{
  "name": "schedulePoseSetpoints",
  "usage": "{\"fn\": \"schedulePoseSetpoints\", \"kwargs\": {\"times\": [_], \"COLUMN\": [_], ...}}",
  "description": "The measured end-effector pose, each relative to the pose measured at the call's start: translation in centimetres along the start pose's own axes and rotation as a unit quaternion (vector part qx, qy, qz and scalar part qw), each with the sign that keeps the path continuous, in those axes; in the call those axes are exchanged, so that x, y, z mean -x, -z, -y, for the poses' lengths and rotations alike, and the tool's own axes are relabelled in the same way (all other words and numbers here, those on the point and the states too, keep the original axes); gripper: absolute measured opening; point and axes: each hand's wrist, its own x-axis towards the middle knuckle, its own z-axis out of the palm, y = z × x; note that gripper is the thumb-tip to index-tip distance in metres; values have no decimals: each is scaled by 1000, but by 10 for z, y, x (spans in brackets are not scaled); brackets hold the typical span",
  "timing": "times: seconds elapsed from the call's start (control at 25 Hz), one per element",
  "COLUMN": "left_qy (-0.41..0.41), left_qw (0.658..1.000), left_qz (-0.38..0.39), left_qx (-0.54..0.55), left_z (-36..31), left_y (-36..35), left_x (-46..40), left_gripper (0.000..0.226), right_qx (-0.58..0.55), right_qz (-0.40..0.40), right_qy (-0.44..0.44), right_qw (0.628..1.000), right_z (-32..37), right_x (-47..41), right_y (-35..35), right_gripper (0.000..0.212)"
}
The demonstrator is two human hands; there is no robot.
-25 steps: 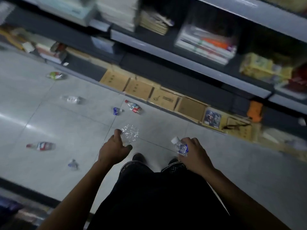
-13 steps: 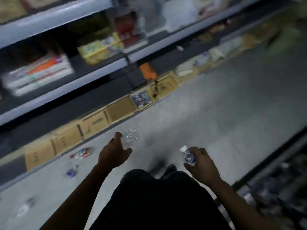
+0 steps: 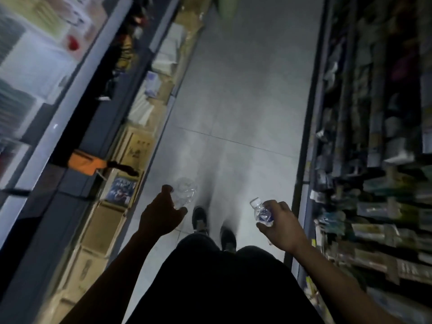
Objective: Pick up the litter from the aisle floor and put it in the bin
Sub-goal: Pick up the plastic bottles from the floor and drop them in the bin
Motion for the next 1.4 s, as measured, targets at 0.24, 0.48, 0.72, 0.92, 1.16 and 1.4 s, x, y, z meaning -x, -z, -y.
{"fn": "schedulePoseSetpoints", "kwargs": {"times": [0.24, 0.48, 0.72, 0.92, 1.16, 1.4], "left_qy": [-93, -143, -161, -168, -95, -44], "left_qw": [991, 983, 977, 979, 986, 986], "left_qz": [61, 53, 65, 61, 110, 128], "left_qx": [-71, -104, -126, -96, -77, -94], "left_z": [-48, -125, -202, -254, -283, -311], "left_y": [15, 15, 19, 42, 89, 124], "left_x": [-68, -120, -179, -271, -377, -458], "left_gripper": [69, 67, 68, 69, 66, 64], "right_qx": [-40, -68, -83, -63, -30, -15], "right_qz": [-49, -56, -58, -53, -65, -89], "right_qy": [-87, -108, -133, -133, -111, -44], "right_qw": [994, 990, 986, 988, 991, 995], "right_z": [4, -28, -53, -37, 25, 85], "right_x": [-13, -32, -83, -180, -333, -493], "right_y": [6, 30, 75, 122, 217, 322], "right_gripper": [53, 54, 56, 56, 57, 56]}}
